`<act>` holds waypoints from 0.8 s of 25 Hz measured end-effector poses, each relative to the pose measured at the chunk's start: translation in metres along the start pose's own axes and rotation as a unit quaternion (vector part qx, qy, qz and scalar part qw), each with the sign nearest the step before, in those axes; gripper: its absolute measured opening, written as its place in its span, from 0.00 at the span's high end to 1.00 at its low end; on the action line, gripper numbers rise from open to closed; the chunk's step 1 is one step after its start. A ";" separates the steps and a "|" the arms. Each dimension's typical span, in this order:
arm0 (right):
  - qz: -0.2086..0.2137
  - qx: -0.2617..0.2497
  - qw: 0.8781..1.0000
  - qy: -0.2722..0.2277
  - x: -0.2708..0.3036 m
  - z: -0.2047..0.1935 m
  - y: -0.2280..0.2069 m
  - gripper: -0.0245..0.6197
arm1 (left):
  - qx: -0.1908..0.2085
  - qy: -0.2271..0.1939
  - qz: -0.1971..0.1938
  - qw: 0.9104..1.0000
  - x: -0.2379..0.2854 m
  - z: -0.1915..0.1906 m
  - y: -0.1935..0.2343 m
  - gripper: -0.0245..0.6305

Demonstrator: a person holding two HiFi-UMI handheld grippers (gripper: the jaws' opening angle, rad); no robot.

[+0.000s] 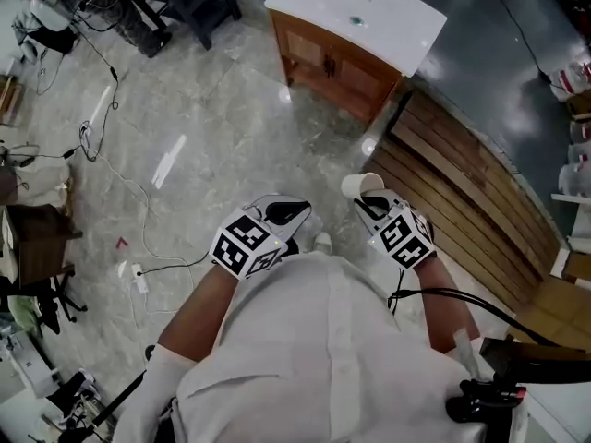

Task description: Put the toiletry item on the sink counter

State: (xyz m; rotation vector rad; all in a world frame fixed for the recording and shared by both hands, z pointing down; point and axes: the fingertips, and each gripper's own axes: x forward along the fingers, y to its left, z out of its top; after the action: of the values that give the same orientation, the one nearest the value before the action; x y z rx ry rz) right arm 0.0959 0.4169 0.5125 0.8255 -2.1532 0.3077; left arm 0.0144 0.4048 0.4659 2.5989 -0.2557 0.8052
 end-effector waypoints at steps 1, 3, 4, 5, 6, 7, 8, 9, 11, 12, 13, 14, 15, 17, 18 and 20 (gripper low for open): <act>-0.001 0.002 1.000 -0.003 0.001 0.001 -0.003 0.95 | 0.002 0.001 -0.001 1.000 0.002 0.003 0.001 0.95; -0.004 0.000 1.000 -0.003 0.005 0.004 -0.011 0.94 | 0.008 0.001 -0.006 1.000 0.006 0.011 0.006 0.95; -0.003 -0.002 1.000 -0.001 0.008 0.006 -0.015 0.95 | 0.011 0.000 -0.010 1.000 0.008 0.015 0.010 0.95; 0.001 -0.004 1.000 0.002 0.013 0.008 -0.020 0.95 | 0.014 -0.001 -0.015 1.000 0.011 0.019 0.016 0.95; 0.005 -0.007 1.000 0.006 0.019 0.011 -0.025 0.95 | 0.017 -0.003 -0.020 1.000 0.012 0.024 0.024 0.95; 0.009 -0.010 1.000 0.012 0.025 0.015 -0.031 0.95 | 0.019 -0.005 -0.025 0.999 0.014 0.028 0.034 0.95; 0.011 -0.015 1.000 0.018 0.032 0.018 -0.037 0.95 | 0.021 -0.007 -0.029 0.999 0.015 0.032 0.045 0.95; 0.012 -0.019 0.999 0.025 0.038 0.022 -0.045 0.95 | 0.022 -0.009 -0.032 0.999 0.017 0.036 0.057 0.95; 0.008 -0.024 0.999 0.037 0.051 0.033 -0.065 0.95 | 0.024 -0.012 -0.035 0.999 0.018 0.046 0.086 0.95; 0.004 -0.023 0.999 0.040 0.056 0.041 -0.078 0.95 | 0.025 -0.014 -0.036 0.999 0.018 0.053 0.100 0.95; -0.001 -0.019 0.999 0.042 0.060 0.049 -0.091 0.95 | 0.027 -0.017 -0.038 0.999 0.017 0.062 0.115 0.95; -0.004 -0.015 0.999 0.043 0.065 0.059 -0.106 0.95 | 0.029 -0.022 -0.039 0.999 0.016 0.073 0.130 0.95; -0.007 -0.012 0.999 0.044 0.071 0.070 -0.120 0.95 | 0.031 -0.027 -0.041 0.998 0.013 0.083 0.145 0.95; -0.011 -0.010 0.999 0.048 0.088 0.091 -0.147 0.94 | 0.035 -0.032 -0.042 0.998 0.004 0.098 0.178 0.95; -0.012 -0.009 0.999 0.049 0.098 0.102 -0.161 0.95 | 0.036 -0.033 -0.041 0.998 -0.001 0.103 0.196 0.95; -0.010 0.002 0.999 0.043 0.118 0.126 -0.185 0.95 | 0.037 -0.034 -0.039 0.998 -0.012 0.110 0.230 0.95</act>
State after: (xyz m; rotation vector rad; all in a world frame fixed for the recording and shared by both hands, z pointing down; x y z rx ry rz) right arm 0.0853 0.1634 0.5092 0.8208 -2.0635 0.3325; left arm -0.0065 0.1513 0.4513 2.6896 -0.1454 0.7131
